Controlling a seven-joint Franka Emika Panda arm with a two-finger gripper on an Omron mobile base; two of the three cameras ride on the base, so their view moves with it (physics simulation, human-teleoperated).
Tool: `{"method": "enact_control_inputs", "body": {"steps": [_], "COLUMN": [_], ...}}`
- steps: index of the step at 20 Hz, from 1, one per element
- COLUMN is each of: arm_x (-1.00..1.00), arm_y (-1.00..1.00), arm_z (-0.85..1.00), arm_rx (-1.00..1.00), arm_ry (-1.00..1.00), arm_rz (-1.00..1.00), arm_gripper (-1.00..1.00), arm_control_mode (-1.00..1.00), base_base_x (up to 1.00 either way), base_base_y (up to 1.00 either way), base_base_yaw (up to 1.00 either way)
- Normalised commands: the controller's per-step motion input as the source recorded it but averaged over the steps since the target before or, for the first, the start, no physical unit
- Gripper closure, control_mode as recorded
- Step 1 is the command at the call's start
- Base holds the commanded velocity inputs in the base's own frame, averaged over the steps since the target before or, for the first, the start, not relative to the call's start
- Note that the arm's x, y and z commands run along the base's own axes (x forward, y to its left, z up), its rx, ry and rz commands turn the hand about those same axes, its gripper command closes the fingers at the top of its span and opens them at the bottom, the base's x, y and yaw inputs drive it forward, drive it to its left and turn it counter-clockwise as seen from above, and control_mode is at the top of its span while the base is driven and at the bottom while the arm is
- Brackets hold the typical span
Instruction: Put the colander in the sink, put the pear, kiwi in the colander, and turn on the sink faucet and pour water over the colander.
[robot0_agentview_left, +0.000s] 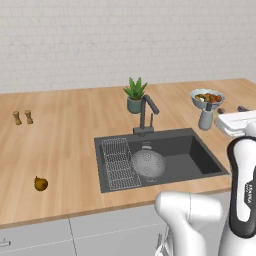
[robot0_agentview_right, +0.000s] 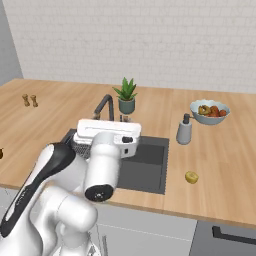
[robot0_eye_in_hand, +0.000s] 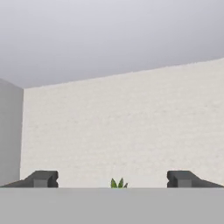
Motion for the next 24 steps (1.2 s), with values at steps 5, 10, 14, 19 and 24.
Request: {"method": "enact_control_inputs", "body": {"steps": [5, 10, 14, 19, 24], "arm_x": [0.0, 0.0, 0.04, 0.24, 0.26], "arm_y": [1.0, 1.0, 1.0, 1.0, 0.97], "arm_z": [0.05, 0.0, 0.0, 0.0, -0.11], "arm_rx": [-0.79, -0.68, -0.59, -0.53, -0.47], "arm_ry": [0.18, 0.11, 0.08, 0.25, 0.32], "arm_rz": [0.2, 0.04, 0.04, 0.24, 0.23], "arm_gripper": [-1.0, -1.0, -1.0, -1.0, -1.0], "arm_control_mode": [-1.0, -1.0, -1.0, -1.0, -1.0], "base_base_x": [0.0, 0.0, 0.0, 0.0, 0.0], "base_base_y": [0.0, 0.0, 0.0, 0.0, 0.0], "base_base_yaw": [0.0, 0.0, 0.0, 0.0, 0.0]}}
